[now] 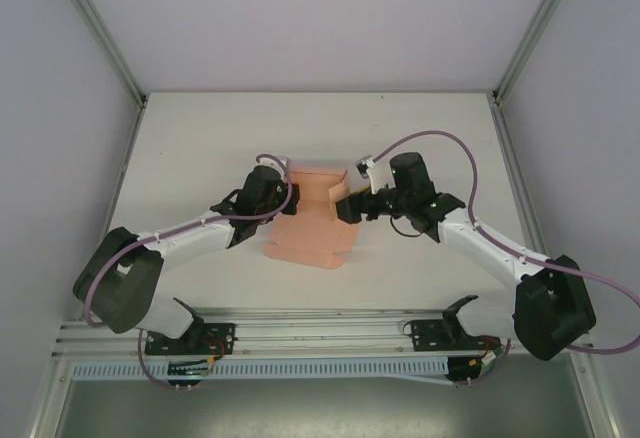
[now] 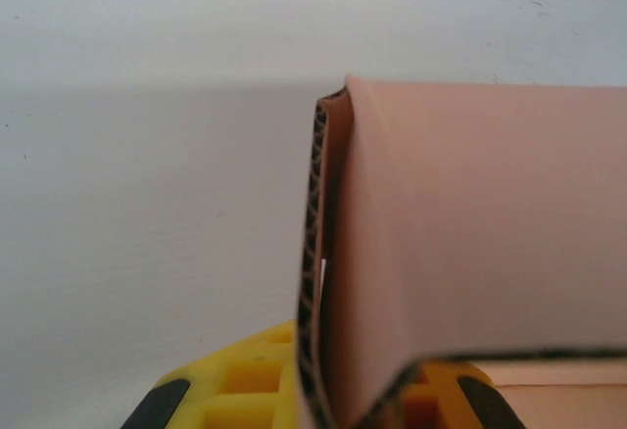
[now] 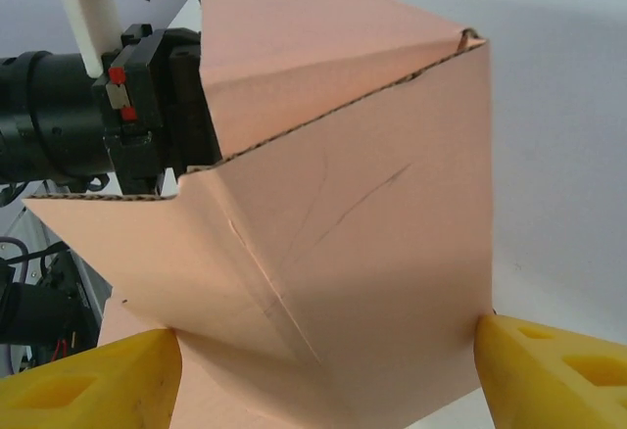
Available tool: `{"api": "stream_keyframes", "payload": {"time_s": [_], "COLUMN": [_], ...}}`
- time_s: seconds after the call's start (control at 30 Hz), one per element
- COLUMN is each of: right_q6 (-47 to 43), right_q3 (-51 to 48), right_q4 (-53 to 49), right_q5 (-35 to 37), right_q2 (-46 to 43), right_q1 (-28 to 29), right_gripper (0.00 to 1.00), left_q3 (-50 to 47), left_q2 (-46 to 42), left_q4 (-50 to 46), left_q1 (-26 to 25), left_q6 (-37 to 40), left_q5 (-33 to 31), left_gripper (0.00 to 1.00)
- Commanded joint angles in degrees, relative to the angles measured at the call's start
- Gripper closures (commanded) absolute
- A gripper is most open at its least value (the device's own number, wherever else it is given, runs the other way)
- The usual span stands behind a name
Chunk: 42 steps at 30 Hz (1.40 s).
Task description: Assemble paper box
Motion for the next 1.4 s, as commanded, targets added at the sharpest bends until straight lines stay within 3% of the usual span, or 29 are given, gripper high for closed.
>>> {"api": "stream_keyframes", "payload": {"time_s": [0.0, 0.2, 0.27, 0.43, 0.53, 0.63, 0.77, 0.97, 1.17, 1.37], "right_q6": [-1.33, -1.32, -1.67, -1.26, -0.37, 0.78, 6.23, 18.26, 26.52, 44.62], "right_q3": [1.89, 4.98, 5.77, 5.97, 6.22, 6.98, 9.51, 17.47, 20.42, 27.6], "right_q4": [1.25, -1.94, -1.91, 1.89, 3.34, 3.5, 0.06, -16.43, -26.64, -43.07], "right_q5": [-0.78, 16.15, 21.36, 25.22, 32.19, 41.53, 59.34, 82.62, 92.86, 100.19], "right_q2": [0.9, 4.04, 5.42, 8.08, 9.56, 11.16, 14.59, 22.88, 26.42, 29.61], "right_q1": [0.41, 3.46, 4.72, 5.28, 5.74, 7.21, 9.65, 10.31, 6.95, 6.68], "right_gripper": [0.21, 0.27, 0.34, 0.55, 0.71, 0.82, 0.9, 0.98, 0.95, 0.95], "left_q3": [1.74, 1.99, 2.08, 2.52, 2.7, 3.02, 4.98, 9.33, 8.01, 7.74], "left_q2": [0.07, -0.47, -0.46, -0.29, -0.19, -0.12, 0.79, 2.57, 0.42, 0.72], "left_q4": [0.18, 0.56, 0.21, -0.2, -0.43, -0.94, -3.65, -11.23, -13.89, -13.48], "left_q1": [-0.49, -0.49, -0.5, -0.49, -0.5, -0.65, -1.7, -3.14, -3.15, -3.25], "left_q6": [0.89, 2.08, 2.08, 2.68, 2.75, 2.47, 1.7, -1.59, -4.96, -6.86], "left_q5": [2.66, 4.19, 4.26, 4.82, 5.2, 4.67, 2.16, -4.9, -8.36, -7.39], "left_gripper": [1.0, 1.0, 1.0, 1.0, 1.0, 1.0, 1.0, 1.0, 1.0, 1.0]}}
